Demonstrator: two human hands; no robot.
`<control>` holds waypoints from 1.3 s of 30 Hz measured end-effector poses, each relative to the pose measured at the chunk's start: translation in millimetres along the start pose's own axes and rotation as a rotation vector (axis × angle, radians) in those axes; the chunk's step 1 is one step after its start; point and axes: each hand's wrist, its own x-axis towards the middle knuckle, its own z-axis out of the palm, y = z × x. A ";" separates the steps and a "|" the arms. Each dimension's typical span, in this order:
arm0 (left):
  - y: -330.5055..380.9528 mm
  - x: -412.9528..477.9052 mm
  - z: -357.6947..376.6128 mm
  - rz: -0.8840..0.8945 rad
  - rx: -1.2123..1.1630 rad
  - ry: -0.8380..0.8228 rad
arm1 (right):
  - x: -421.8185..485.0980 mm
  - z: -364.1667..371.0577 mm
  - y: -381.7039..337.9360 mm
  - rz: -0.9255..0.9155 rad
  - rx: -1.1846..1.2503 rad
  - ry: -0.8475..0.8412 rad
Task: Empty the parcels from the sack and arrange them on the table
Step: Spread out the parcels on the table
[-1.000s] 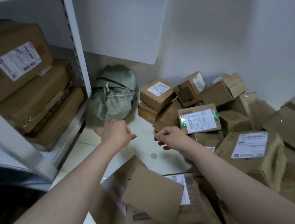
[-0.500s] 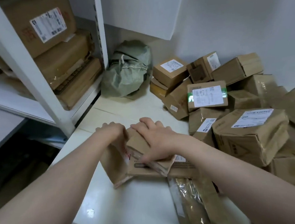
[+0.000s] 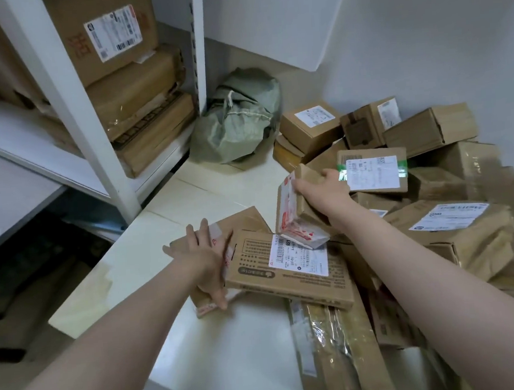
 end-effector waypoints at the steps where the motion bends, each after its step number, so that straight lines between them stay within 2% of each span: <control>1: 0.5 1.8 3.6 0.013 0.000 0.052 | 0.1 1.6 -1.5 -0.015 -0.030 -0.019; 5: -21.4 11.3 -24.0 0.023 -0.088 0.214 | 1.1 7.2 -11.9 -0.042 -0.340 -0.063; 7: -38.7 15.3 -48.4 -0.048 -0.196 0.225 | 2.8 10.4 -15.2 -0.050 -0.418 -0.016; 10: -58.2 25.5 -68.4 -0.096 -0.388 0.153 | 7.3 8.3 -21.5 -0.060 -0.401 0.028; 11: -63.0 29.6 -70.4 -0.104 -0.515 0.119 | 10.0 7.5 -22.7 -0.057 -0.435 0.018; 14: -73.1 45.2 -71.3 -0.066 -1.152 -0.038 | 14.8 10.1 -20.9 -0.004 -0.604 -0.092; 16: -77.7 49.7 -70.8 -0.015 -1.409 -0.150 | 18.4 15.7 -17.1 0.031 -0.609 -0.154; 19: -81.9 62.1 -65.3 -0.113 -1.761 -0.113 | 23.0 20.9 -17.9 0.058 -0.577 -0.213; 20: -83.9 69.7 -59.6 -0.157 -1.773 -0.054 | 24.2 22.9 -19.2 0.065 -0.576 -0.232; 21: -86.4 76.8 -53.0 -0.209 -1.672 0.041 | 26.1 25.6 -20.1 0.067 -0.574 -0.243; 23: -91.9 93.0 -43.0 -0.343 -1.322 0.341 | 29.3 30.9 -22.6 0.063 -0.558 -0.242; 24: -93.3 96.5 -44.8 -0.361 -1.240 0.471 | 31.4 33.3 -23.9 0.066 -0.543 -0.234; 26: -86.4 96.4 -59.9 -0.227 -1.228 0.606 | 36.0 38.1 -26.9 0.083 -0.509 -0.204; 28: -67.4 94.0 -81.8 0.056 -1.058 0.570 | 40.5 45.1 -30.2 0.074 -0.499 -0.187; 30: -42.8 89.0 -97.7 0.257 -0.836 0.402 | 43.6 53.9 -33.0 0.058 -0.497 -0.197; 32: -24.8 88.5 -97.6 0.277 -0.703 0.290 | 46.1 60.0 -34.2 0.061 -0.477 -0.197; 36: -21.1 91.6 -89.4 0.215 -0.716 0.372 | 55.2 54.0 -26.0 0.147 -0.386 -0.140; 39: -48.8 91.2 -94.9 0.204 -0.997 0.090 | 61.3 44.6 -16.3 0.251 -0.351 -0.129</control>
